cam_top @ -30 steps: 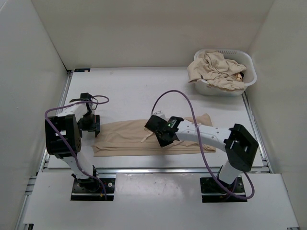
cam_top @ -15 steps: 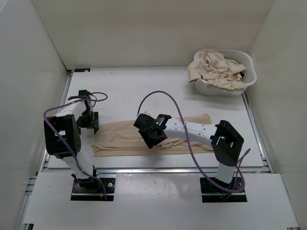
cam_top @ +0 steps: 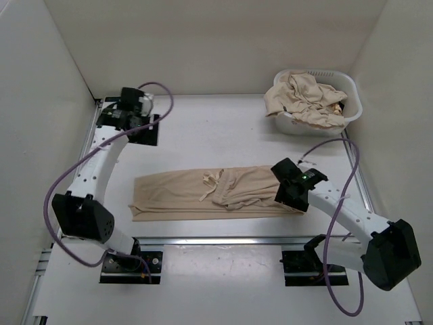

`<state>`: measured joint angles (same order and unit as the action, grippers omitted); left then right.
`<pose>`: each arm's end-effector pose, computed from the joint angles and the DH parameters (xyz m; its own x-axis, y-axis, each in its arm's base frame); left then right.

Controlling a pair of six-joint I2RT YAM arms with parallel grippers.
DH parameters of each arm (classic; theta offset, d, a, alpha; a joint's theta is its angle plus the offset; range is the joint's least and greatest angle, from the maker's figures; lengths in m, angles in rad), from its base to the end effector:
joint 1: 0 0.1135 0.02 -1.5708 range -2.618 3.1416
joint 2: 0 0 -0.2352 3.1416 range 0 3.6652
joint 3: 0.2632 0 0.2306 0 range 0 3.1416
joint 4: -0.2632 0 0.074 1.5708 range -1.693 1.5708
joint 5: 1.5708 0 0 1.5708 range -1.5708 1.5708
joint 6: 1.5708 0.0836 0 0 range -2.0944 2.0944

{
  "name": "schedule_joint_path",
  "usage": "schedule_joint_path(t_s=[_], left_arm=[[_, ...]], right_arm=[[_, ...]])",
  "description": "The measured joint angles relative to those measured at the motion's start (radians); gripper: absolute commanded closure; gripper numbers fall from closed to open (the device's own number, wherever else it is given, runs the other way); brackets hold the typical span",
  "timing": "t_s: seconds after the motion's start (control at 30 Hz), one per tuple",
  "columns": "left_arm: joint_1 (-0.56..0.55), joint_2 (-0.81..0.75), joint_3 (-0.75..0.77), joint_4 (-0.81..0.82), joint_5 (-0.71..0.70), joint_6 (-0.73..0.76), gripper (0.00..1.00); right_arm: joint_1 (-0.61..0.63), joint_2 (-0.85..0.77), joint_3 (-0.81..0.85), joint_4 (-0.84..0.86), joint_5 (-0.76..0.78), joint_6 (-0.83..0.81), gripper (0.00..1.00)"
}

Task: Fold and stack the trousers
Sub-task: Fold the trousers

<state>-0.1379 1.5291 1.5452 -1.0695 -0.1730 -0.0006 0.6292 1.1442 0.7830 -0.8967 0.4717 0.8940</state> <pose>0.3082 -0.0283 0.2762 -0.8609 0.1189 -0.4947 0.0506 0.9875 0.1493 0.1823 0.0857 0.1638 -0.8023 0.2750 -0.5298 0.3422 0.9391 -0.0308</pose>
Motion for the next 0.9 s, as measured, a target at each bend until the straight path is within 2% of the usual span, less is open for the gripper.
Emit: schedule_joint_path(t_s=[0.1,0.17,0.23,0.33,0.57,0.6,0.83,0.9], left_arm=[[-0.267,-0.053,0.019,0.028,0.063,0.000,0.07],[-0.488,-0.073,-0.036,0.078,0.078,0.002,0.01],[-0.683,-0.054,-0.098,0.105,0.087,0.003,0.01],[-0.851,0.021,-0.188,0.160,0.044,0.003,0.01],[-1.025,0.171,-0.220,0.294,-0.029,0.002,0.04],[-1.041,0.184,-0.224,0.319,-0.040,0.002,0.07],[-1.076,0.333,-0.246,0.470,-0.132,0.003,0.13],[-1.074,0.363,-0.276,0.493,-0.155,0.003,0.18]], right_arm=[[-0.147,-0.014,-0.058,-0.013,-0.024,0.036,0.34],[-0.254,-0.020,-0.075,0.005,-0.055,0.051,0.34],[-0.348,-0.026,-0.100,0.053,-0.098,0.066,0.35],[-0.439,-0.027,-0.140,0.117,-0.162,0.092,0.35],[-0.502,-0.025,-0.205,0.241,-0.261,0.143,0.37],[-0.508,-0.024,-0.219,0.247,-0.272,0.150,0.37],[-0.519,-0.024,-0.255,0.272,-0.295,0.185,0.39],[-0.525,-0.024,-0.256,0.272,-0.295,0.193,0.43]])
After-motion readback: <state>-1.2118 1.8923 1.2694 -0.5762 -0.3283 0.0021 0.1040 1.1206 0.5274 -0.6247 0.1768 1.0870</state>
